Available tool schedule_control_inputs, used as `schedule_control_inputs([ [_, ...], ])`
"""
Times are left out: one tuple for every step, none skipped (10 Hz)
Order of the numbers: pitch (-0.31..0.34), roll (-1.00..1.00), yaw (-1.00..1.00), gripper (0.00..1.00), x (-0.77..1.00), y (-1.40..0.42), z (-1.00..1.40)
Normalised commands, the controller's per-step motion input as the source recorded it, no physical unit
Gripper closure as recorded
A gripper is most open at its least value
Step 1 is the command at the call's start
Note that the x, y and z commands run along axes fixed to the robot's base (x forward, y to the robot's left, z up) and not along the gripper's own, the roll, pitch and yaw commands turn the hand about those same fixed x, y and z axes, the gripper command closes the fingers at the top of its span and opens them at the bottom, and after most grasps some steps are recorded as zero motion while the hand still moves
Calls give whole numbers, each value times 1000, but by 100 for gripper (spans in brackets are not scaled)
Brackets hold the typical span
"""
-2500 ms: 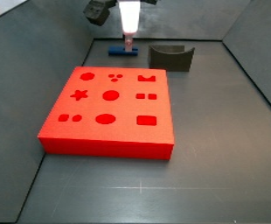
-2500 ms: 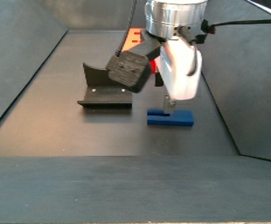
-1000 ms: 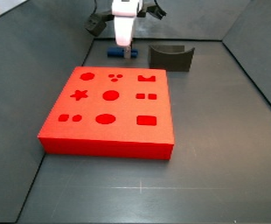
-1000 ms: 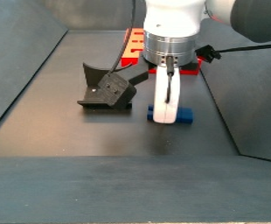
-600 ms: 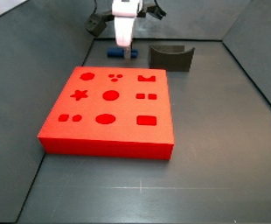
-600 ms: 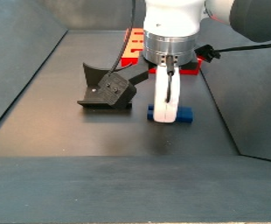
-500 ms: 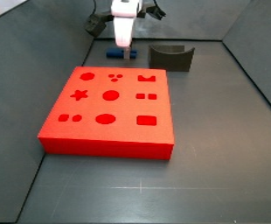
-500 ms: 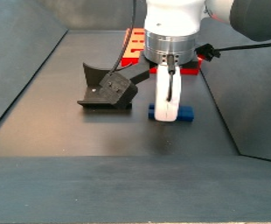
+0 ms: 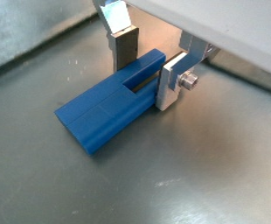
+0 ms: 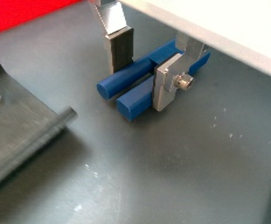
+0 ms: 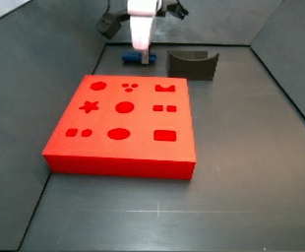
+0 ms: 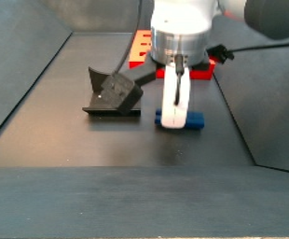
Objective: Pick up the square-circle object. Move up. Place the square-circle object on the fixture. Regrasp the square-circle object. Move to above the board. Insert the square-circle object.
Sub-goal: Move up, then place the square-circle object on the fixture.
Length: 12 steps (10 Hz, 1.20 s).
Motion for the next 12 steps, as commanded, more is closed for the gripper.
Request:
schedule_control_inputs([
  [23,-6,3,100,-36,-49,701],
  [30,15,1,100,-33,-28,568],
  [54,36,-7,100,-24,-11,373],
  [65,46,-10,100,-17,-7,273],
  [0,0,0,100,0,0,1000],
  [12,6,-1,100,-1,-1,1000],
  [33,22,-6,100,-12,1,1000],
  [44,31,-10,100,-14,0,1000],
  [61,52,-14,100,-18,1,1000],
  [70,67,-12,100,-21,0,1000],
  [76,85,-4,100,-23,-3,1000],
  [82,90,0,100,-26,-4,1000],
])
